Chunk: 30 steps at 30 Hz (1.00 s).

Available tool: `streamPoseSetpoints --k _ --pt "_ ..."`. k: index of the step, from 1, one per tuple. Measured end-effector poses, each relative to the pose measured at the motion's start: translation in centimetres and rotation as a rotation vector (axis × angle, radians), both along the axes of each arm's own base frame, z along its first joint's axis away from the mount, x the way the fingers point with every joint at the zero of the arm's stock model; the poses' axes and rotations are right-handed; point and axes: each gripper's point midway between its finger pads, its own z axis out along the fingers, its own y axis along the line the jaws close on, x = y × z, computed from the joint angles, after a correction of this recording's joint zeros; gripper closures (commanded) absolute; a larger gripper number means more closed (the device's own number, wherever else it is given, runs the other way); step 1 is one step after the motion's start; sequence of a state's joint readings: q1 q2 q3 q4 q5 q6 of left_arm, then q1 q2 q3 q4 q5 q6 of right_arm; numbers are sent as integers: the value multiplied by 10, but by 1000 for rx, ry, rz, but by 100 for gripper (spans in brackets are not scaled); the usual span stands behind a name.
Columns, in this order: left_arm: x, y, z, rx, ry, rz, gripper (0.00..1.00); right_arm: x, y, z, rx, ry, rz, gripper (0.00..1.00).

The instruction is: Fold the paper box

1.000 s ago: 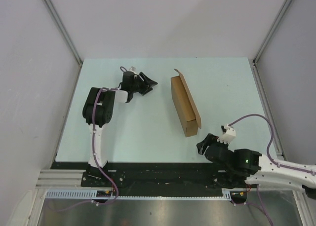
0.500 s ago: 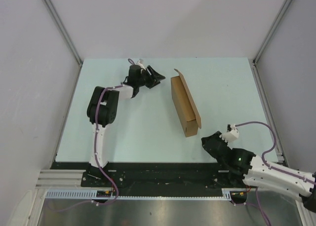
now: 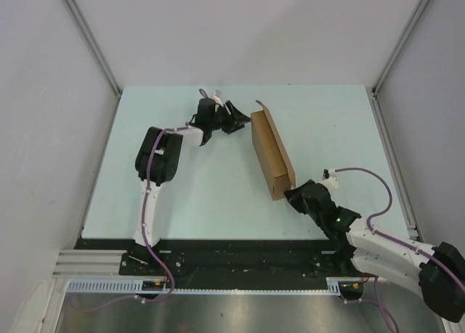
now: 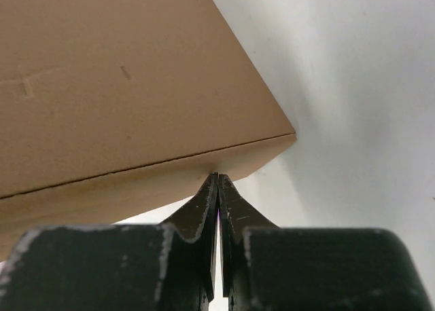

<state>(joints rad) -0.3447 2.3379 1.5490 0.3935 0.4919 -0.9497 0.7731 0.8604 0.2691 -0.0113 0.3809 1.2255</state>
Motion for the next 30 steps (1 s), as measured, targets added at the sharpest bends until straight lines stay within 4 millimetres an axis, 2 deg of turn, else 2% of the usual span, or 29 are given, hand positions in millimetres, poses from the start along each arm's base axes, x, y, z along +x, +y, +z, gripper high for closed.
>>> streamPoseSetpoints --k 6,10,14,18,24,30 --pt "-13 -20 3 -14 -9 -56 43 15 -8 4 29 -10 -27 95" --pt "-24 -25 -3 -29 -14 -73 43 21 -16 3 25 -3 -39 94" --pt "-35 -16 -17 -40 13 -47 43 25 -25 -3 12 18 -45 94" --pt "-47 -7 -19 -59 31 -5 43 29 -35 -12 -12 42 -64 94" --pt "-69 9 -11 -77 39 50 44 31 -46 -20 -44 64 -78 93" --pt "-94 21 11 -95 9 62 44 35 -57 -27 -70 81 -91 91"
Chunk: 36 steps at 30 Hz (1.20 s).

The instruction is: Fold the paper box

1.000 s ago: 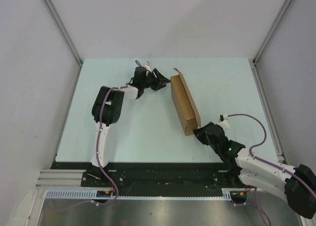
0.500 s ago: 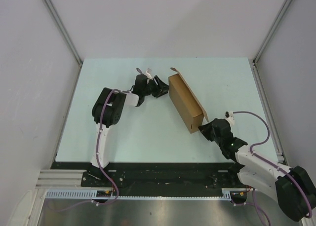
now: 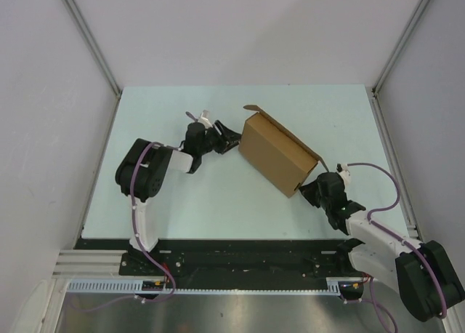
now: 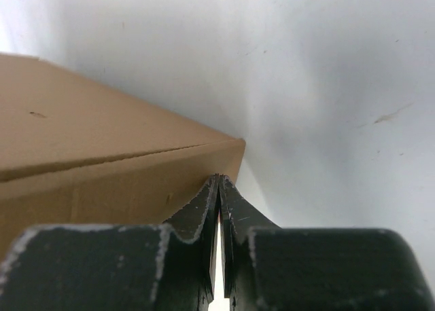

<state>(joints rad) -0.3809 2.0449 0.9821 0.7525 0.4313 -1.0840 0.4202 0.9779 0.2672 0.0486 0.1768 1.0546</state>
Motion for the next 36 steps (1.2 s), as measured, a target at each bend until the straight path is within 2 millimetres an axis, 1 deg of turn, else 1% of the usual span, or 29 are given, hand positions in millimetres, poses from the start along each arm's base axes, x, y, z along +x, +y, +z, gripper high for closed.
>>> streamPoseSetpoints --k 3,5,7,11,13,15,19,23,30,34,36 --pt "-13 6 5 2 -11 8 43 0 -4 -1 -18 0 3 90" --pt "-22 10 4 6 -7 9 43 -2 -6 -1 -34 1 6 90" --pt "-29 13 -5 21 9 11 43 -4 -10 -1 -53 4 2 89" --pt "-46 22 -31 64 75 22 43 -10 -16 0 -82 4 0 88" --pt "-52 24 -40 82 95 24 43 -12 -18 3 -89 -4 -3 88" --pt "-54 25 -43 91 103 27 43 -13 -19 6 -94 -11 -2 87" --pt "-58 28 -42 110 98 32 42 -13 -20 11 -99 -32 -2 87" --pt "-57 29 -37 121 87 40 42 -13 -21 11 -105 -35 -4 87" --pt "-44 22 -18 110 40 33 42 -12 -24 10 -108 -32 -12 86" --pt "-49 18 -15 112 31 20 42 -10 -27 8 -115 -25 -22 86" --pt "-57 19 -15 115 34 19 43 -9 -30 6 -123 -22 -30 86"
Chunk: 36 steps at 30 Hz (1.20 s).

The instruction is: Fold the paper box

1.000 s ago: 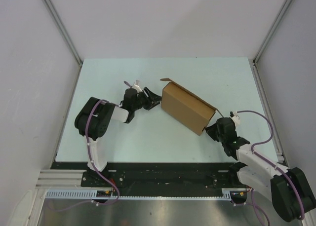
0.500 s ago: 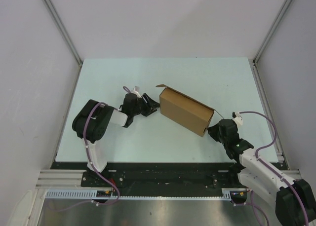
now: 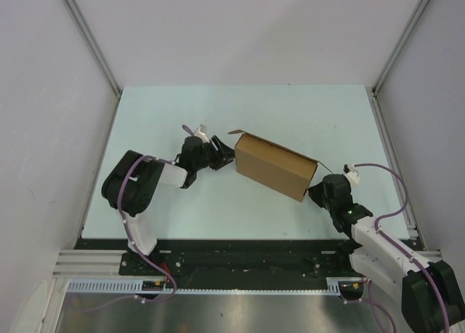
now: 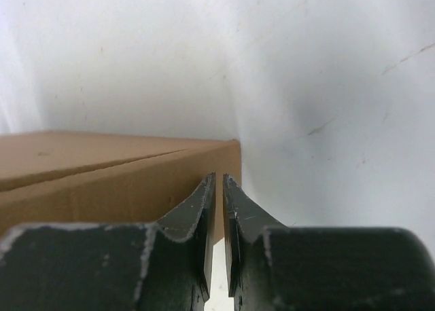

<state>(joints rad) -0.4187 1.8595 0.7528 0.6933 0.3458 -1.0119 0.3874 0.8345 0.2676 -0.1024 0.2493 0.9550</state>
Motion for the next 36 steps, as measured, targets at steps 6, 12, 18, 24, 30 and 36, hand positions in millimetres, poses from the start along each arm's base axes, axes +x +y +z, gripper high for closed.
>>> streamPoseSetpoints --k 6,12,18,24,30,36 --pt "-28 6 -4 10 6 -2 43 4 -7 -2 -25 2 -17 86" --pt "-52 14 -4 28 7 10 43 5 -10 -1 -47 1 -16 85" --pt "-74 28 -3 64 29 40 42 7 -10 7 -51 -20 -6 81" --pt "-78 52 4 144 30 127 40 9 -15 35 -86 -44 -9 68" --pt "-65 94 14 263 24 265 39 6 -33 81 -151 -72 -59 61" --pt "-58 125 20 358 23 343 38 -11 -50 115 -242 -70 -87 57"
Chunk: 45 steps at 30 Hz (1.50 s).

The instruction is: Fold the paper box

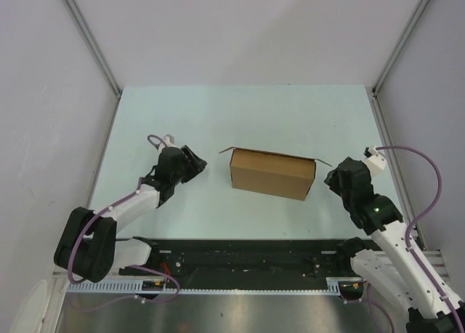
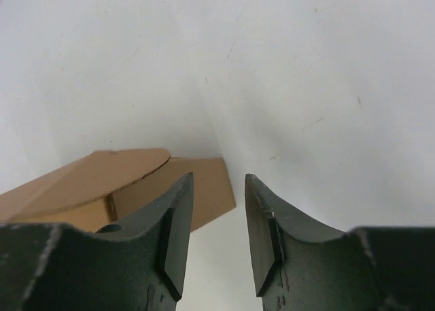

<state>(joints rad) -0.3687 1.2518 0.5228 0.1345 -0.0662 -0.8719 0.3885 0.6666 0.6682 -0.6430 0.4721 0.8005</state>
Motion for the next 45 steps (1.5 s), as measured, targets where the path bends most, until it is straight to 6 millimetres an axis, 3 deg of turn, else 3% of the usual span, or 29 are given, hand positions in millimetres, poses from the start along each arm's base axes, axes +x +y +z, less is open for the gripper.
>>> streamPoseSetpoints --k 4,7,11,13,20,26,45 --pt "0 13 3 46 9 24 38 -15 5 29 -44 -34 44 55" --pt "0 20 5 79 14 32 38 -22 9 66 -78 -85 71 54" --pt "-1 28 10 115 12 35 37 -25 15 113 -135 -156 125 49" --pt "-1 31 15 127 2 34 37 -23 20 125 -188 -183 179 47" --pt "2 35 34 141 -40 10 36 -20 41 112 -439 -121 489 41" --pt "-1 32 43 132 -65 -16 36 -18 50 98 -539 -68 641 43" --pt "-5 36 51 144 -86 -25 35 6 36 73 -758 70 754 55"
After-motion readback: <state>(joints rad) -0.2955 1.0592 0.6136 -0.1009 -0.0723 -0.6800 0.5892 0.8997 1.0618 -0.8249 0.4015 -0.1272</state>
